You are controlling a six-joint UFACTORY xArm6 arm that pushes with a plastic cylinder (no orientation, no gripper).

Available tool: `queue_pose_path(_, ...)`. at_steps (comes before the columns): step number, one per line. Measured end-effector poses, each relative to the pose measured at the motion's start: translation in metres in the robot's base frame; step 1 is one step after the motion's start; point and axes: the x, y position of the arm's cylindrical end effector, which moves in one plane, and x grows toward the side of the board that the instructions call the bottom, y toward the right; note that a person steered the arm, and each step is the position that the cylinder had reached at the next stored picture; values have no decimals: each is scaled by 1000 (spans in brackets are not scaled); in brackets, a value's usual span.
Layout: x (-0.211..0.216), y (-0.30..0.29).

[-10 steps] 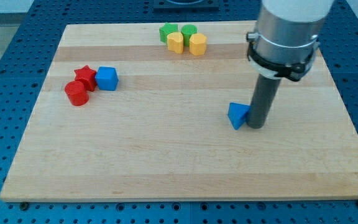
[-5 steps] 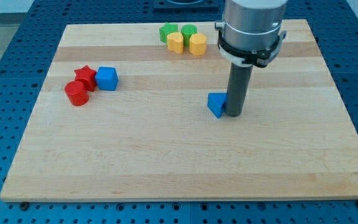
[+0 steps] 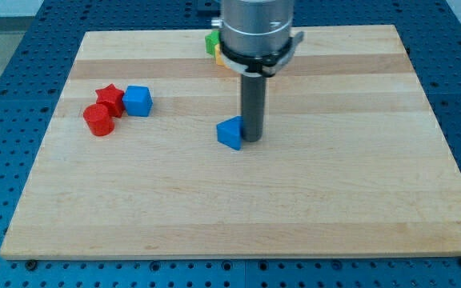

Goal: Put the triangle at the bottom of the blue cube

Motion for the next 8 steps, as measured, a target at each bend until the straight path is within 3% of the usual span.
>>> queue_pose_path(6, 14, -133)
queue_pose_path(8, 10, -152)
